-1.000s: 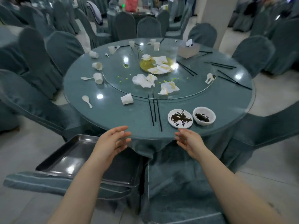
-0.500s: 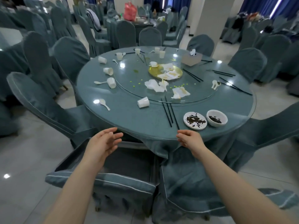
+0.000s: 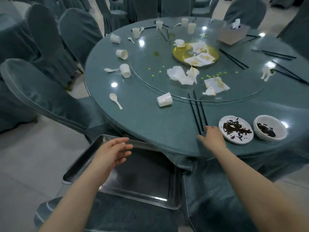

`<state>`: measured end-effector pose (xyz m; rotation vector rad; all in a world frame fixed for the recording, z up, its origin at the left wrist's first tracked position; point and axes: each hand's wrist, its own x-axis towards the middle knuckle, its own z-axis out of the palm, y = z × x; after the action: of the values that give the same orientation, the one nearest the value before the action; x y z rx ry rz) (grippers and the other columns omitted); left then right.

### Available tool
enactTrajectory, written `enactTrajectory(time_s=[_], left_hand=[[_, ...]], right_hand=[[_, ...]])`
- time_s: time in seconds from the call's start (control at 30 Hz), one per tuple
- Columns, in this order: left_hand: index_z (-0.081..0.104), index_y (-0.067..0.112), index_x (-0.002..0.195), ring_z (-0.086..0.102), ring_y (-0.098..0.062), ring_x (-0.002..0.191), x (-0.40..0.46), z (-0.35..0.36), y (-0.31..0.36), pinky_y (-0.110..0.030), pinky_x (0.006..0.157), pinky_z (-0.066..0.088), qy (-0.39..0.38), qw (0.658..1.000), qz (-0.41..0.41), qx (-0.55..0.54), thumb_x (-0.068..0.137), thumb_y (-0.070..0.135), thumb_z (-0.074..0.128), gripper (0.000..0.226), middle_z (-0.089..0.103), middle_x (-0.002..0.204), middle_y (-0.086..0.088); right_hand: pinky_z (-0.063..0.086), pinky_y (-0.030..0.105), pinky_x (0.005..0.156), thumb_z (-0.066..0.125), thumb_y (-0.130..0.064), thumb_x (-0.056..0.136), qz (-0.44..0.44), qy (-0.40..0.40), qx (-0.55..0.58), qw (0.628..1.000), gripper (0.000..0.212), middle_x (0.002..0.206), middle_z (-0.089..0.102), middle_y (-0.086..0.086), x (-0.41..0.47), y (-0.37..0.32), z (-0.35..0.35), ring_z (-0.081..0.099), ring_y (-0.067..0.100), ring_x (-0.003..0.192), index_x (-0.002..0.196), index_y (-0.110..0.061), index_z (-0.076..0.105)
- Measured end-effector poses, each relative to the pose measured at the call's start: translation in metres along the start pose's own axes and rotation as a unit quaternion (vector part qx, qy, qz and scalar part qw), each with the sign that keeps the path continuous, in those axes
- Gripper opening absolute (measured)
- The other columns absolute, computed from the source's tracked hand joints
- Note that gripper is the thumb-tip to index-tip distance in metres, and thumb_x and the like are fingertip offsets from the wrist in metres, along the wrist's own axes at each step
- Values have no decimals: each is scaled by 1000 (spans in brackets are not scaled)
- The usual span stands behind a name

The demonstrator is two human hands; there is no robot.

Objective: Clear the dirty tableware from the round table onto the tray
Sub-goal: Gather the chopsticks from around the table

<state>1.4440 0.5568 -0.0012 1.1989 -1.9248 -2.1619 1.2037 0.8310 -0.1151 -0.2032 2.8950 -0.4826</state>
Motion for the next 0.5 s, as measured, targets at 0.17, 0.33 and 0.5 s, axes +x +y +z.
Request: enactTrajectory(time_s=[0.17, 0.33, 0.5], left_hand=[[65, 20, 108, 69, -16, 84, 15, -2, 1, -28, 71, 49, 14, 1000, -12, 5, 97, 13, 48, 21, 75, 95, -1], [66, 20, 108, 69, -16, 84, 19, -1, -3, -27, 70, 48, 12, 1000, -23, 2, 97, 14, 48, 21, 75, 95, -1], [65, 21, 109, 69, -16, 85, 17, 2, -10, -28, 70, 49, 5, 1000, -30, -9, 98, 14, 48, 22, 75, 96, -1]], right_hand=[[37, 42, 98, 54, -50, 90, 63, 0, -63, 996, 66, 130, 42, 26, 34, -10, 11, 41, 40, 119, 126, 5, 45], [38, 40, 95, 53, -22, 94, 40, 35, -52, 997, 33, 121, 47, 26, 41, -8, 18, 46, 42, 112, 117, 2, 59], [43, 40, 91, 53, -12, 92, 5, 30, -47, 998, 30, 118, 53, 21, 28, -3, 17, 50, 40, 109, 121, -7, 61]])
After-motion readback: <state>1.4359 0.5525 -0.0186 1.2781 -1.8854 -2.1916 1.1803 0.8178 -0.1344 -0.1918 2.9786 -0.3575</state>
